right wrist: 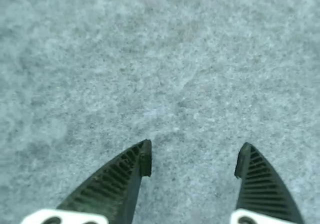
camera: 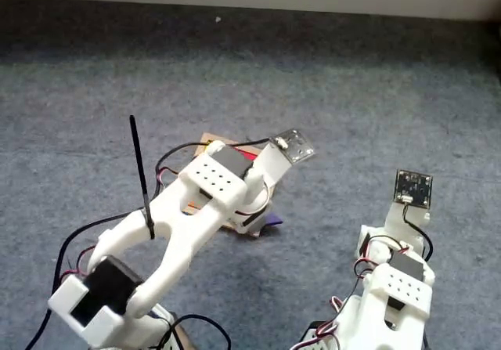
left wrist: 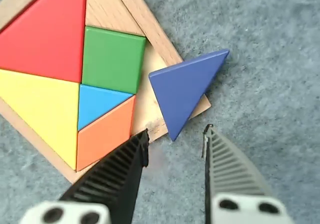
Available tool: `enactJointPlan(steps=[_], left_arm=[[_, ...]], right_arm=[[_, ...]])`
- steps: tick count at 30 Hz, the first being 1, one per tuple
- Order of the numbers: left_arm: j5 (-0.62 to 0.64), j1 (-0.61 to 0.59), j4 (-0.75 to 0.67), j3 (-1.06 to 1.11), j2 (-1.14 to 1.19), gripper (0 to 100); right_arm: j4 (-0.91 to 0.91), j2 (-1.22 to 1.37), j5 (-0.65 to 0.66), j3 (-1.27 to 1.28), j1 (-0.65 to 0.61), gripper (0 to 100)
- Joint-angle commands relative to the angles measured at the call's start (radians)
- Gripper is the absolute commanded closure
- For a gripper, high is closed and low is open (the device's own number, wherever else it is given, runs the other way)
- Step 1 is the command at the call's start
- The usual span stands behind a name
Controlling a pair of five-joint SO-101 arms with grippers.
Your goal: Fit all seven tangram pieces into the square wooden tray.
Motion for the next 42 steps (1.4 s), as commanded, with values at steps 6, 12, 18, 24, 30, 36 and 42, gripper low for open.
enactJointPlan(steps=[6,12,18,24,30,36,42], left_arm=[[0.008,0.084,-0.143,0.076,-0.019,81],[0.008,0.097,-0.192,0.033,0.108,77],[0.012,0.051,-0.187,-0.031,0.209,79],[0.014,0.031,-0.167,-0.031,0.209,80],[0.015,-0.018,-0.167,-0.027,0.17,80],[0.015,-0.013,-0.13,-0.025,0.166,77],[0.038,-0.01,-0.138,-0.036,0.208,77]], right_arm=[[-0.024,-0.005,0.0,0.004,-0.015,73.4],[-0.024,-0.005,0.0,0.004,-0.015,73.4],[-0.024,-0.005,0.0,0.004,-0.015,73.4],[-0.024,-0.005,0.0,0.004,-0.013,73.4],[-0.024,-0.005,0.0,0.004,-0.013,73.4],[-0.024,-0.005,0.0,0.004,-0.013,73.4],[-0.024,-0.005,0.0,0.004,-0.013,73.4]])
